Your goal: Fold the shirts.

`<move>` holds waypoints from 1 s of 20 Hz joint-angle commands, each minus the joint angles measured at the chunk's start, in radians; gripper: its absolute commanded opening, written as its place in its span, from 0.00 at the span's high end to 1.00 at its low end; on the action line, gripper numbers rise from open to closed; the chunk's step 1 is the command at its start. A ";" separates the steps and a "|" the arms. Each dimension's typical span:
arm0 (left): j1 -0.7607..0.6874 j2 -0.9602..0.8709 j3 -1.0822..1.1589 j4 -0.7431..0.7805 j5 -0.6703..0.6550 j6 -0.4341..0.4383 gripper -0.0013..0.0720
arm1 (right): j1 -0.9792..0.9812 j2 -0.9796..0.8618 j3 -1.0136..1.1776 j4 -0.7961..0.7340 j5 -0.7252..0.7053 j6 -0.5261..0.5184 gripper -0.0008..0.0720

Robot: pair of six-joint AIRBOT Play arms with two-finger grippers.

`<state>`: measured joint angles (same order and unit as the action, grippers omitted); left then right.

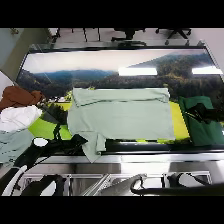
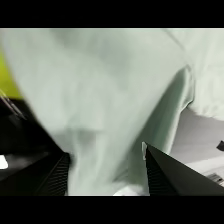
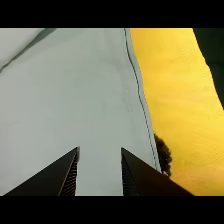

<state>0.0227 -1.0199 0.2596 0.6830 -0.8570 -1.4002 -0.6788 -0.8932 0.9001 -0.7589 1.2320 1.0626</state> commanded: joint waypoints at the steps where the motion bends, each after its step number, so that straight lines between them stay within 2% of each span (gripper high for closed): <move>1: -0.052 -0.142 0.106 -0.042 0.068 0.100 0.59 | 0.001 -0.011 -0.006 -0.029 0.019 0.002 0.54; 2: -0.045 -0.169 0.151 -0.032 0.024 0.130 0.84 | 0.001 -0.021 -0.006 -0.058 0.034 0.018 0.42; 3: -0.033 -0.190 0.196 -0.023 -0.034 0.146 0.93 | 0.001 -0.035 -0.006 -0.082 0.045 0.035 0.32; 7: 0.055 -0.221 0.362 -0.018 -0.273 0.200 0.95 | 0.002 -0.127 -0.006 -0.130 0.105 0.042 0.31; 11: 0.119 -0.205 0.472 -0.019 -0.416 0.207 0.95 | 0.046 -0.242 -0.043 -0.151 0.099 0.040 0.31; 13: 0.120 -0.196 0.498 -0.009 -0.451 0.207 0.95 | 0.092 -0.293 -0.078 -0.166 0.079 0.036 0.40; 17: 0.113 -0.191 0.526 0.036 -0.469 0.206 0.95 | 0.183 -0.343 -0.108 -0.164 0.062 0.037 0.40; 18: 0.113 -0.191 0.533 0.036 -0.473 0.207 0.95 | 0.201 -0.341 -0.108 -0.161 0.066 0.028 0.49; 20: 0.113 -0.190 0.541 0.033 -0.471 0.207 0.96 | 0.227 -0.326 -0.108 -0.142 0.079 0.008 0.81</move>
<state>0.1345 -1.2121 0.7815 0.7078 -1.3075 -1.1950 -0.4973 -1.2156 0.7998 -0.8986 1.3220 1.0904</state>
